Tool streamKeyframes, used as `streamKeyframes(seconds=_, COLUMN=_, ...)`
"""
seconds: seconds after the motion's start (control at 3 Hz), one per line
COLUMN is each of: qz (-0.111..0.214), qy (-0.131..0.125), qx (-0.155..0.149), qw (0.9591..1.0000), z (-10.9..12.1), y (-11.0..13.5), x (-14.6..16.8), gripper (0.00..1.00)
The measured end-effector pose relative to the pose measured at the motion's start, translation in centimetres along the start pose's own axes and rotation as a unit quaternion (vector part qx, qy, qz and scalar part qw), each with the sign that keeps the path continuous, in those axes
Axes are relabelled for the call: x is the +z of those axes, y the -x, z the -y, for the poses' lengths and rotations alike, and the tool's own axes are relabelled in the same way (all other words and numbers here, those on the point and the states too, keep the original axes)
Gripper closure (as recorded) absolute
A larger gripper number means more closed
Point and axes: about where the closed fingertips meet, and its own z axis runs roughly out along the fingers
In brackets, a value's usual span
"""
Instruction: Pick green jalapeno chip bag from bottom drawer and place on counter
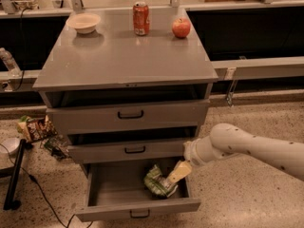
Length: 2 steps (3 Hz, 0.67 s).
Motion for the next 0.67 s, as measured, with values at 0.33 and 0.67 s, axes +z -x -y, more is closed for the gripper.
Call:
streamKeyframes(seconds=0.33, qz=-0.001, qy=0.003, qx=0.008, qw=1.0, z=0.1, y=-0.5, x=1.5, gripper=0.0)
streamKeyframes(seconds=0.67, qz=0.008, qy=0.008, qx=0.032, qw=0.9994, z=1.1, y=-3.9, x=5.1, gripper=0.0)
